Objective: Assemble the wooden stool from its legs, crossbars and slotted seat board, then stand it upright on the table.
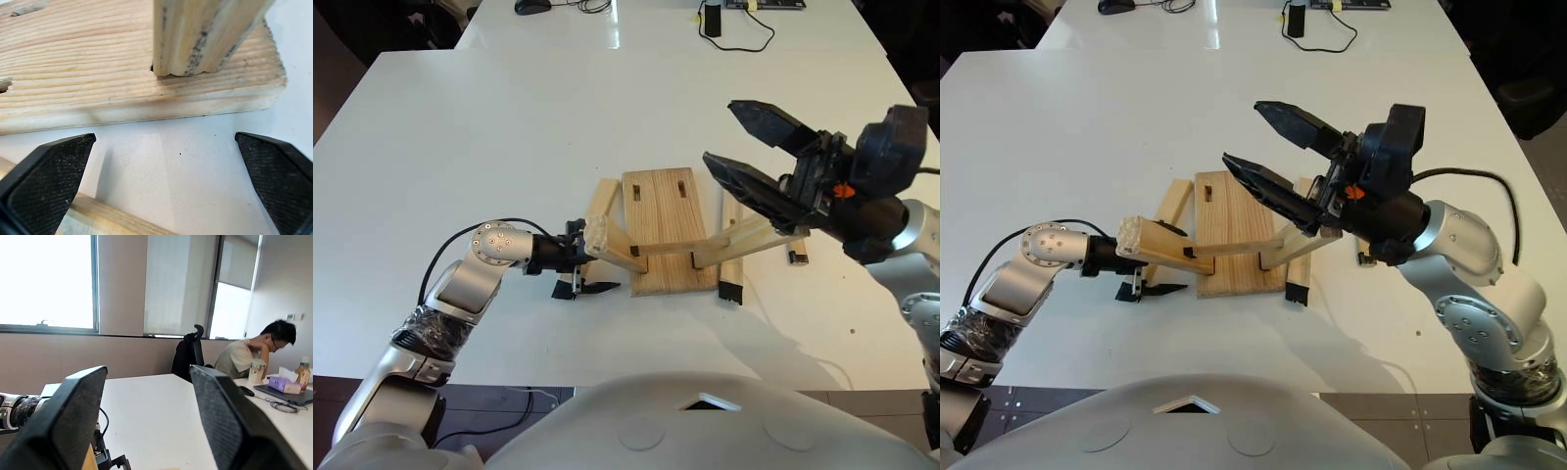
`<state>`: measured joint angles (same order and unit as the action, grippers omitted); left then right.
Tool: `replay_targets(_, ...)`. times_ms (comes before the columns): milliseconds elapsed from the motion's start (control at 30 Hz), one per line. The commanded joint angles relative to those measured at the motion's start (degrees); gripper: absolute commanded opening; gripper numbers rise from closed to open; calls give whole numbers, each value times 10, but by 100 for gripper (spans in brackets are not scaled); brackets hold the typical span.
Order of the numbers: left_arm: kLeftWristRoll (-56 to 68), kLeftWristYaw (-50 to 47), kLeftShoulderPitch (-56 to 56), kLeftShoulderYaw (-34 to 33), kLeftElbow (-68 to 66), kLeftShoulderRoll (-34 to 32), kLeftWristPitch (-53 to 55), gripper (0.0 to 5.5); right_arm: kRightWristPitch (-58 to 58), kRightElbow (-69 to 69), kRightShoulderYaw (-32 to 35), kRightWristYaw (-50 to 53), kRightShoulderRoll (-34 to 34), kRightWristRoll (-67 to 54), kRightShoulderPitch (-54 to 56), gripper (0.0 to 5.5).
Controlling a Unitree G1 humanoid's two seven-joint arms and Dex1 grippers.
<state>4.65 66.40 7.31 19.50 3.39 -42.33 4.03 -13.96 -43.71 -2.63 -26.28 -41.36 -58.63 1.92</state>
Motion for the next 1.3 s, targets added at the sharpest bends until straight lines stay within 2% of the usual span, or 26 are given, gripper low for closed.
replay_targets(33, -17, 0, 3, 3, -8, -7, -1, 528, -61, 28, 36, 31, -1, -91, 52, 312)
replay_targets(200, -18, -6, -1, 5, -8, -4, -3, 528, -55, 9, 154, 100, -23, -259, 176, 312)
replay_targets(300, -18, -9, -1, 4, -10, -3, -3, 528, -67, -14, 174, 107, -29, -304, 166, 312)
replay_targets(333, -18, -10, 0, 4, -11, -3, -4, 528, -80, -21, 150, 86, -25, -266, 128, 312)
replay_targets(400, -18, -11, 0, 6, -12, -1, -5, 528, -84, 22, 17, 16, -21, -83, 13, 312)
replay_targets(467, -20, -9, 6, 11, -16, 4, -8, 528, -38, 121, -122, -39, -21, 104, -65, 312)
replay_targets(533, -19, -7, 14, 14, -18, 8, -8, 528, -5, 168, -174, -71, -17, 188, -88, 312)
replay_targets(700, -13, -26, 11, -1, -20, 17, -3, 528, -17, 116, -36, -32, 10, 48, 11, 312)
replay_targets(800, -3, -46, -12, -16, 7, 18, 8, 528, -6, 112, 55, 40, 29, -23, 61, 312)
replay_targets(867, 10, -64, -40, -36, 43, 12, 25, 528, -9, 102, 98, 87, 42, -31, 64, 312)
replay_targets(967, 50, -86, -117, -91, 114, -1, 60, 528, -9, 85, 147, 122, 53, 16, -22, 312)
replay_targets(1067, 62, -98, -167, -109, 152, -8, 78, 528, 0, 117, 137, 91, 51, 115, -114, 312)
replay_targets(1167, 60, -80, -187, -96, 168, -21, 85, 528, 20, 161, 60, 15, -10, 267, -176, 312)
replay_targets(1233, 51, -70, -195, -88, 168, -29, 76, 528, 38, 195, 17, -14, -25, 343, -182, 312)
replay_targets(1300, 42, -74, -184, -83, 155, -22, 75, 528, 47, 227, -2, -24, -9, 371, -167, 312)
